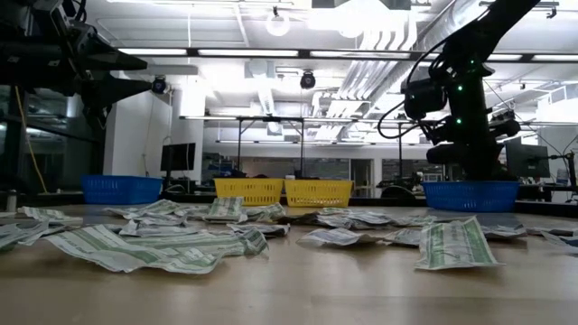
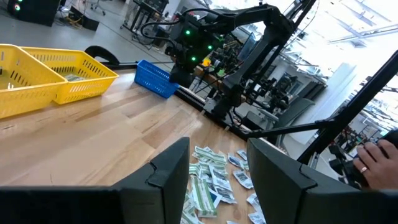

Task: Pick & Place First Aid Supplies
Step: Put the black towelette pack into the right blue bin

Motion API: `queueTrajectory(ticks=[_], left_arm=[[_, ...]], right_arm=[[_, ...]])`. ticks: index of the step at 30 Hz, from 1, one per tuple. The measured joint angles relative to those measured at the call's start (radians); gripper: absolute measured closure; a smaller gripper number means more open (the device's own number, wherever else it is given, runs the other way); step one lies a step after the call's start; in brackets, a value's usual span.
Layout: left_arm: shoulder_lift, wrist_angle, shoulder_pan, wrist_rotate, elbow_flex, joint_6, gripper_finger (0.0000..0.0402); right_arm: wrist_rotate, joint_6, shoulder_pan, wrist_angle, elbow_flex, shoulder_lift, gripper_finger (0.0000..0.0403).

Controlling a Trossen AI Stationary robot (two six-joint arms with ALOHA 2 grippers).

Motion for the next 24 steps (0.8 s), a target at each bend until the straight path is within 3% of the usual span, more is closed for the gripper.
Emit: queueTrajectory(ticks=[9, 24], left_arm=[[0.000, 0.000, 0.000, 0.000, 0.000, 0.000, 0.0240], [0.000, 0.000, 0.000, 0.000, 0.000, 0.000, 0.0240]], right_arm=[[-0.072, -0.008, 0.033, -0.011, 0.008, -0.016, 0.0236], [-0.037, 0.040, 0.115, -0.159, 0.024, -0.186, 0.0241]])
